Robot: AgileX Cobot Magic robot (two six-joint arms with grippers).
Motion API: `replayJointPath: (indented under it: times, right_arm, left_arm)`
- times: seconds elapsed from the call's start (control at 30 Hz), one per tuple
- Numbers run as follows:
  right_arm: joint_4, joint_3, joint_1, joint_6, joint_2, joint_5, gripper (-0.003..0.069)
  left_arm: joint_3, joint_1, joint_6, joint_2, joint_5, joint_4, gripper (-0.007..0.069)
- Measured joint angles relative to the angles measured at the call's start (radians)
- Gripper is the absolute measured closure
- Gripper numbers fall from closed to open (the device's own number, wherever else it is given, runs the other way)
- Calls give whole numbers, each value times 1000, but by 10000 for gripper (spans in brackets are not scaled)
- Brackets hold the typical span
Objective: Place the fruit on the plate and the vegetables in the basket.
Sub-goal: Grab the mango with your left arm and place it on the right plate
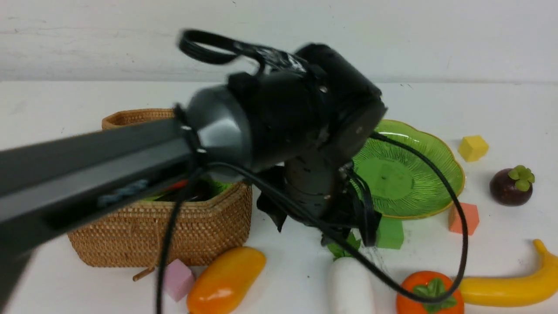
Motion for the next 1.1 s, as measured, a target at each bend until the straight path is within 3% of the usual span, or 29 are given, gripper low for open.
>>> replayJointPath:
  times: [0.27,0.4,0.6,0.67,0.93,1.1]
  right_arm:
    - [0,0,0,0,0,0,417]
    - [0,0,0,0,0,0,417]
    - [0,0,0,0,0,0,417]
    - [0,0,0,0,0,0,417]
    - [-2,0,0,0,0,0,417]
    - [-2,0,0,0,0,0,417]
  left_arm:
    - [353,19,97,-177,-5,42,201]
    - [473,146,144,-236,-92,-4,201]
    - [480,344,242,-250,-178,-148,190]
    - [481,349,259,-235,-187,-167,179]
    - [484,288,281,-133,-265,-192,6]
    - [484,257,280,-83,-299,-193,-21]
